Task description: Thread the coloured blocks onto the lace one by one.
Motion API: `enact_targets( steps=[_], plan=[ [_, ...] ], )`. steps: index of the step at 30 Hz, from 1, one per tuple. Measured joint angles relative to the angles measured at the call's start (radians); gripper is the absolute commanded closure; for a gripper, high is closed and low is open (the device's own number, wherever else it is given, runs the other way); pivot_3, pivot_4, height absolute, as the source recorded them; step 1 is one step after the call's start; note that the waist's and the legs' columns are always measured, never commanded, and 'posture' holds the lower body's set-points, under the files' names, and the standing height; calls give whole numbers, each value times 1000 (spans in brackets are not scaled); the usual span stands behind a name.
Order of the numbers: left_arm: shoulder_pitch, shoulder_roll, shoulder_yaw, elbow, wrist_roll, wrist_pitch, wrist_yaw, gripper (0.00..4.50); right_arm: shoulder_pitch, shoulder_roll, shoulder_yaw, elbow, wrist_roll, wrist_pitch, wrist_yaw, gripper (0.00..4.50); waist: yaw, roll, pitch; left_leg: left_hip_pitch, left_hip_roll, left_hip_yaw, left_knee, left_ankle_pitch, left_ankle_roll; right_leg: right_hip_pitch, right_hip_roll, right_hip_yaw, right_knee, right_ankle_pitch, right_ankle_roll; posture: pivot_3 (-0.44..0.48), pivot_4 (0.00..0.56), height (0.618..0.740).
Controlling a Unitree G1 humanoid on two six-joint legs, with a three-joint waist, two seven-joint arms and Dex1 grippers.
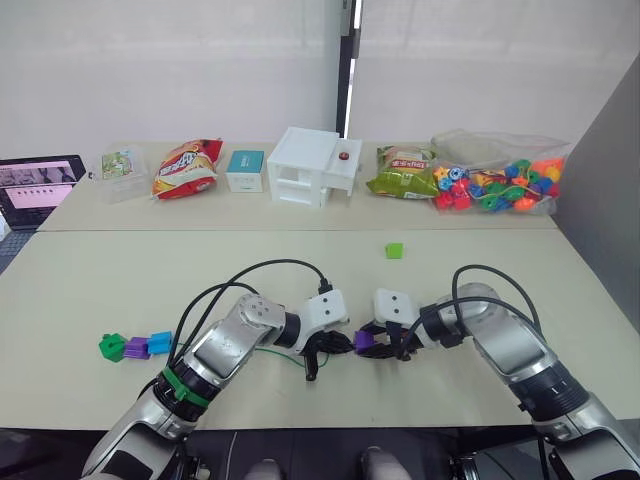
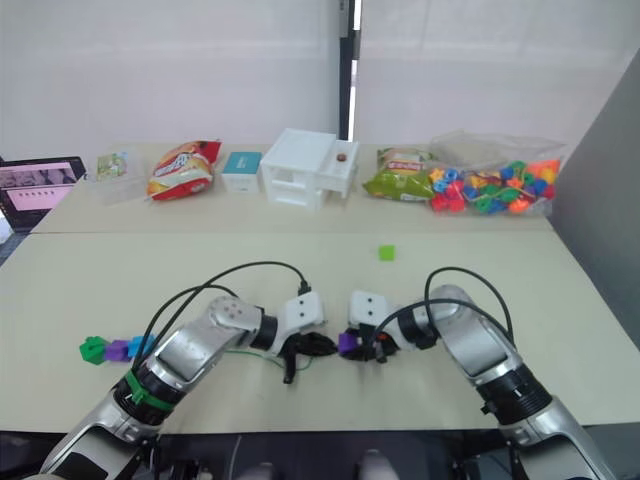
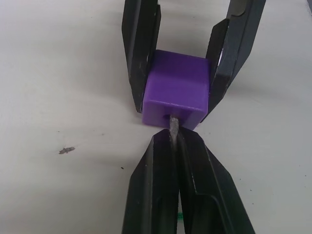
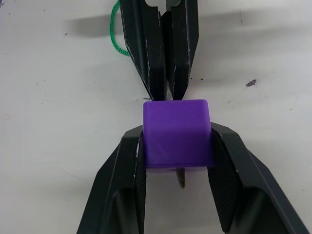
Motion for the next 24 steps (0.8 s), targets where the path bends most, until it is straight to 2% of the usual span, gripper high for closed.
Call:
enact_targets(
  steps=[8, 13, 17, 24],
  plan=[
    [42, 27, 55, -24, -23, -21, -30, 1878, 19, 5, 0, -28, 3, 10, -34, 3308, -8, 0, 0, 0, 0, 0, 0, 0, 0, -1, 0, 0, 1, 0, 0, 0, 150, 740],
    [101, 56, 154, -74, -89, -7, -27, 1878, 40, 0, -5, -53, 5, 17, -51, 3308, -9, 0, 0, 0, 0, 0, 0, 0, 0, -1, 0, 0, 1, 0, 0, 0, 150, 740],
    [165, 94, 160, -95, -90, -7, -17, 1878, 43, -5, -6, -59, 7, 19, -52, 3308, -8, 0, 0, 0, 0, 0, 0, 0, 0, -1, 0, 0, 1, 0, 0, 0, 150, 740],
    [223, 95, 166, -126, -87, -33, 26, 1878, 45, -9, -7, -63, 21, 37, -52, 3308, -7, 0, 0, 0, 0, 0, 0, 0, 0, -1, 0, 0, 1, 0, 0, 0, 150, 740]
  ],
)
